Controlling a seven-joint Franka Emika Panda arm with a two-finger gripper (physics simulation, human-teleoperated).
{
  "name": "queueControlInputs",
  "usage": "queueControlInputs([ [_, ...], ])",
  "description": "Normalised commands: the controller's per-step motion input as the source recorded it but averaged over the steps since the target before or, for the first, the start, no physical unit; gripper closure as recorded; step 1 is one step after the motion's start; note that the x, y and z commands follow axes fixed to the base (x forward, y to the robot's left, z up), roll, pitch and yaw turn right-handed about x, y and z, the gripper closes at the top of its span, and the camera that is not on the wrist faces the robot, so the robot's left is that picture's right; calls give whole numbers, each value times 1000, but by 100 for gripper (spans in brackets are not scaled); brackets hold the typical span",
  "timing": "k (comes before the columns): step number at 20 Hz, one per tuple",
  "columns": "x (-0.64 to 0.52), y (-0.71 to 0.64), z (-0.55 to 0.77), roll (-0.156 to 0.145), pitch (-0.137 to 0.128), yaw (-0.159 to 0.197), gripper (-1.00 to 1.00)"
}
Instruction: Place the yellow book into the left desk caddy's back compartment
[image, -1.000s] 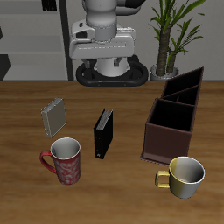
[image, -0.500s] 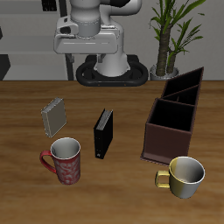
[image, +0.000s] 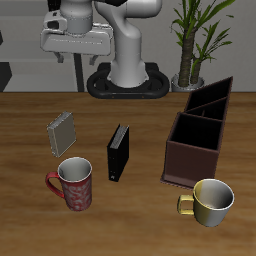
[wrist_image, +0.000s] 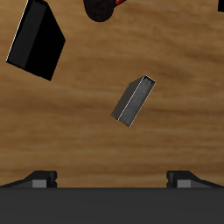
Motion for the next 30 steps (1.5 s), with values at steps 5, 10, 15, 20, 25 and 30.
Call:
queueControlInputs([
  [5,-165,-305,17,-20,-26,12,-100],
  [10,-33,-233,36,-41,-40,-31,-100],
  [15,112,46,-18,6,-19,-27,-100],
  [20,190,-28,-83,-18,-1,-24,-100],
  [25,167,-83,-175,-22,-10,8,-100],
  [30,117,1,-241,-12,-3,-2,-100],
])
